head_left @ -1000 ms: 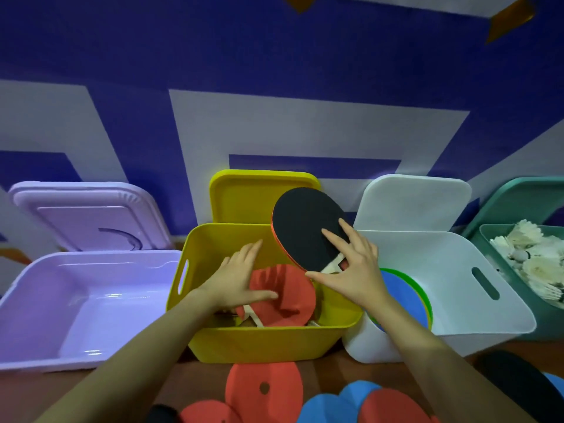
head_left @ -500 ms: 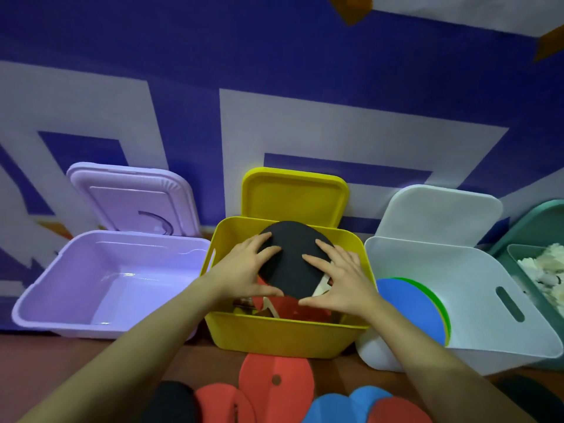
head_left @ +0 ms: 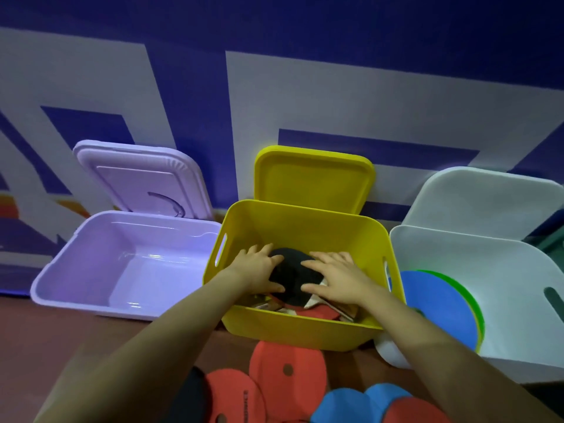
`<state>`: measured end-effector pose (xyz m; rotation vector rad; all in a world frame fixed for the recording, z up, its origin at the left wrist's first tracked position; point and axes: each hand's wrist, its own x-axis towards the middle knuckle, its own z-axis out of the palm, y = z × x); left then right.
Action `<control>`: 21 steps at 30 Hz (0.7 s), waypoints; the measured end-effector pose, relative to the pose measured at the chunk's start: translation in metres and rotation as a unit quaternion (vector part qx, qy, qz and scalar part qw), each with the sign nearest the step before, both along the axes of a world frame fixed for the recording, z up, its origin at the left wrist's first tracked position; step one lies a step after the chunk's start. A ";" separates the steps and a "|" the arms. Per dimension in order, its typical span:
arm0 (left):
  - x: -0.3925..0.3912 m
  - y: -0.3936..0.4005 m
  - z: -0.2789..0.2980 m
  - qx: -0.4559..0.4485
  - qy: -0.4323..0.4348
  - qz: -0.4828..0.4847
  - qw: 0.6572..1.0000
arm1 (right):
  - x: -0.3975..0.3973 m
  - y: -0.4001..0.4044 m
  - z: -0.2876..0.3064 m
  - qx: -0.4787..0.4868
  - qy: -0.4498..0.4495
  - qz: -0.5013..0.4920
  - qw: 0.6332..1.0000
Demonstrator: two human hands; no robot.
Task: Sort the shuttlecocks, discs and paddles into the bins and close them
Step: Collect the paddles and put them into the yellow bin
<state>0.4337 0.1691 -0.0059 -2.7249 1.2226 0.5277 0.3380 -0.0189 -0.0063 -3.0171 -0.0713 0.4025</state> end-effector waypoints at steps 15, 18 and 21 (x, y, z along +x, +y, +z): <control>-0.086 0.076 0.070 -0.251 -0.110 0.017 0.962 | -0.083 0.082 0.068 0.044 -0.215 -0.083 0.972; -0.111 0.107 0.074 -0.272 -0.102 0.023 0.957 | -0.109 0.113 0.071 0.079 -0.245 -0.083 0.963; -0.136 0.139 0.070 -0.272 -0.084 0.041 0.958 | -0.136 0.147 0.065 0.117 -0.235 -0.084 0.961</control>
